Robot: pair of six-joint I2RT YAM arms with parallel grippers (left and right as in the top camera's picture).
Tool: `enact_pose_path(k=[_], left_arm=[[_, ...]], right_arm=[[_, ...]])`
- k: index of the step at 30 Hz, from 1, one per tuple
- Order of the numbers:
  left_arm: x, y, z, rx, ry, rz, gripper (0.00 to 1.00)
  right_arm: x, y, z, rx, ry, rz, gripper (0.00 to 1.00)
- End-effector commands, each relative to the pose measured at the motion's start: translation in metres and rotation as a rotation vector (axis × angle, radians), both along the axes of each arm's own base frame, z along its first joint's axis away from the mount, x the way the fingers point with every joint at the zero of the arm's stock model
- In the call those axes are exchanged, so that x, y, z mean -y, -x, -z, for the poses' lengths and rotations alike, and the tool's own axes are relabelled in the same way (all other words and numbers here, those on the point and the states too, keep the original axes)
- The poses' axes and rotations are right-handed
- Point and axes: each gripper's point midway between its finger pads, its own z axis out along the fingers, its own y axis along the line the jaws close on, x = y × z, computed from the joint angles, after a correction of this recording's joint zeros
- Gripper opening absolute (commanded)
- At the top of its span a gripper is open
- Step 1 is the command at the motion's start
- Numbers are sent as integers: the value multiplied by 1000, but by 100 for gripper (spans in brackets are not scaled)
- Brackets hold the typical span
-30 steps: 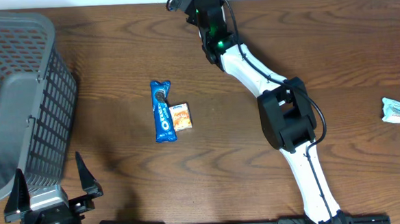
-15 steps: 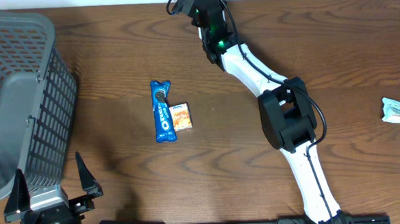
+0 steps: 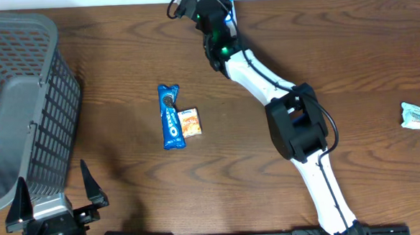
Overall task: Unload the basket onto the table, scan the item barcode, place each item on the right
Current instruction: 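Lift the mouthwash bottle and hold it over the scanner, then carry the mouthwash bottle right and set it down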
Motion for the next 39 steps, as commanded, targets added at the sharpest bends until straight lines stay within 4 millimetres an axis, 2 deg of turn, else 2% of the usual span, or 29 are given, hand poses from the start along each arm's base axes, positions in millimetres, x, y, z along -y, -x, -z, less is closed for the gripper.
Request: enact_pose_path(k=[1,3,6,7,11,14,15,16,17,18,19,21,23,24,26,28,29,33,37,38,39], left_arm=[[-1,2,-1,11,10,-4,98],[-1,2,-1,11,10,-4,98],[-1,2,-1,11,11,-4,98],[-1,2,0,11,10,-4,98],[-1,2,-1,11,10,-4,98],[-1,2,-1,11,10,-3,98],[-1,2,-1,11,10,-4,98],[-1,2,-1,11,10,-3,98],[-1,2,-1,11,10,-3,98],[-1,2,-1,12,10,-4,98],[-1,2,-1,12,10,-3,98],[-1,2,-1,12,10,-3,98],[-1,2,-1,12,10,-3,98],[-1,2,-1,12,10,-4,98],[-1,2,-1,12,11,-3,98],[-1,2,-1,12,10,-4,98],[-1,2,-1,11,10,-4,98],[-1,2,-1,11,10,-4,98],[-1,2,1,4,9,-4,98],[-1,2,4,-8,8,-4,98],[-1,1,7,-20,6,-4,98]], right_arm=[[68,8,-45,74,50,325,1],[97,14,-51,85,73,463,1],[155,27,-60,106,104,706,2],[163,29,-61,111,101,737,3],[228,42,-68,132,115,961,6],[286,50,-68,120,144,1099,4],[317,54,-65,102,162,1158,4],[331,56,-63,98,163,1186,4],[354,60,-61,95,161,1232,5],[376,65,-55,79,165,1268,6],[388,68,-52,72,163,1286,6],[432,77,-33,32,122,1324,8],[463,85,-9,-50,76,1322,12],[471,89,-2,-76,62,1324,12],[504,106,27,-167,-41,1344,11],[535,125,45,-221,-127,1387,8],[557,140,55,-250,-171,1425,6],[605,176,75,-335,-268,1485,5],[632,203,86,-378,-335,1538,6],[641,213,87,-371,-356,1572,15],[646,219,88,-361,-379,1592,39]])
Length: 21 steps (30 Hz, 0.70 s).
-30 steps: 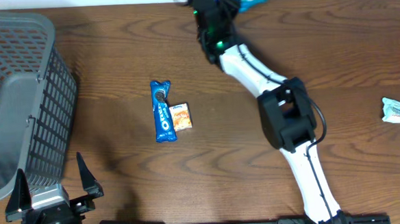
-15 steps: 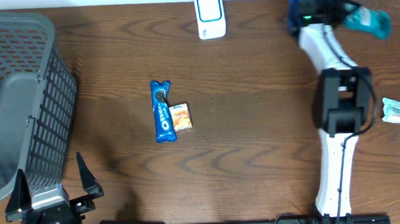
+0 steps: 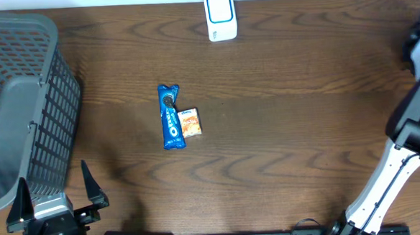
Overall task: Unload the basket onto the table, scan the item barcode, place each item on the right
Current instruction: 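Carry the mouthwash bottle right and set it down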
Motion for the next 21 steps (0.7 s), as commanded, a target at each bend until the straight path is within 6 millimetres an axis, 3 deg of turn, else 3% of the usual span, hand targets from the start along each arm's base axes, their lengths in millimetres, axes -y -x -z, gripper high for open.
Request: enact_pose_path(k=[1,2,4,5,6,11,12,14,15,16,18,20,21], left_arm=[[-1,1,4,-9,8,-4,98],[-1,1,4,-8,8,-4,98],[-1,1,4,-8,8,-4,98],[-1,1,4,-8,7,-5,98],[-1,1,3,-4,8,-5,98],[-1,0,-9,51,16,-4,98],[0,-3,-16,97,23,-4,98],[1,-11,-19,161,73,3,98],[1,-17,-16,181,105,8,98],[2,-21,-13,184,119,10,98],[3,-33,4,173,169,16,98],[5,-44,21,160,240,22,98],[6,-52,36,160,327,30,98]], right_arm=[[-2,-3,-4,125,-57,30,49],[-5,-6,-5,134,-67,21,70],[-13,-14,-10,154,-78,-3,83],[-20,-22,-17,177,-82,-22,96],[-27,-28,-24,200,-74,-32,99],[-84,-68,-80,328,-83,-162,99],[-127,-86,-112,416,-121,-238,99],[-175,-99,-146,482,-161,-342,99],[-205,-104,-167,517,-174,-403,99],[-214,-105,-173,530,-178,-419,99],[-252,-104,-199,586,-197,-471,99],[-283,-102,-209,611,-253,-519,99],[-313,-100,-206,592,-340,-586,99]])
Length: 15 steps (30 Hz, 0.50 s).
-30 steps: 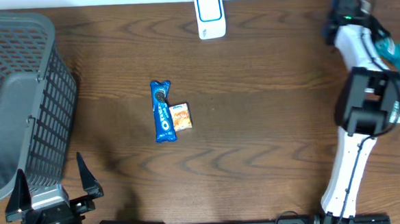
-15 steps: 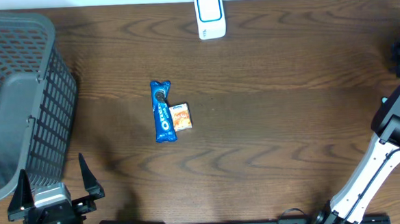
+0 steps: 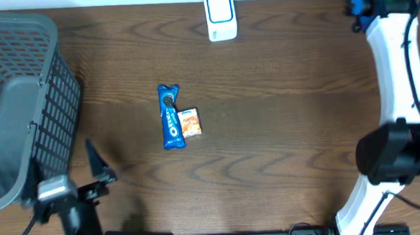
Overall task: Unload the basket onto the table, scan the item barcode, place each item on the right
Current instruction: 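Carry the mouthwash bottle right and set it down, then reach to the blue Oreo pack and grasp it with the right gripper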
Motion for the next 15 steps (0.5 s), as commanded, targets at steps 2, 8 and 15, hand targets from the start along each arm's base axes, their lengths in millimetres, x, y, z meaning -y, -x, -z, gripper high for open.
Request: enact_pose_path(k=[2,8,15], left_arm=[[2,-21,41,11,266,37,98],[6,-43,106,-70,429,39,98],[6,-49,138,-133,432,25,98]], right_arm=[[-82,10,18,-82,-224,-225,99],[-250,81,53,-387,-739,-639,99],[-348,154,57,-610,-916,-773,99]])
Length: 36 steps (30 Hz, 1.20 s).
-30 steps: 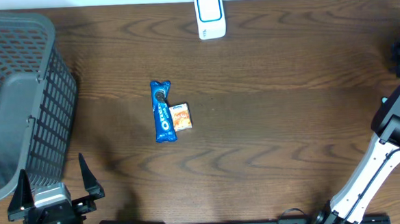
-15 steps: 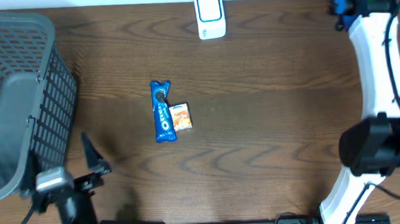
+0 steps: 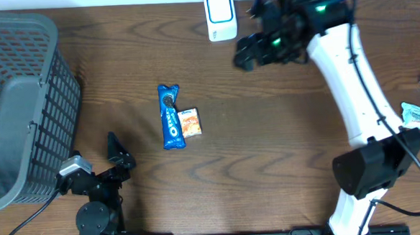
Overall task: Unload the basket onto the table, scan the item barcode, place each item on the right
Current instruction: 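Reach to the blue Oreo pack and grasp it with the right gripper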
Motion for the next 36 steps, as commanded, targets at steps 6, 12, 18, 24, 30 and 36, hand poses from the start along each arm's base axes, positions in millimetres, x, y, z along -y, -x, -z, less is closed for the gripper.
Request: enact_pose_path(k=[6,12,18,24,30,36], left_arm=[[1,-5,34,-57,25,-4,98],[-1,-6,53,-100,18,-13,98],[0,-7,56,-101,18,-12,98],[0,-6,57,-106,17,-13,98],[-1,-6,57,-117,-25,-8,98],[-1,-6,57,-122,-45,-6,98]], right_arm=[[-110,49,20,83,87,-188,99],[-167,70,67,192,134,-200,99],[-201,73,99,284,111,-195,99],[-227,85,154,204,114,-150,91],[-219,78,178,164,149,-13,78],[-209,70,201,163,201,96,76]])
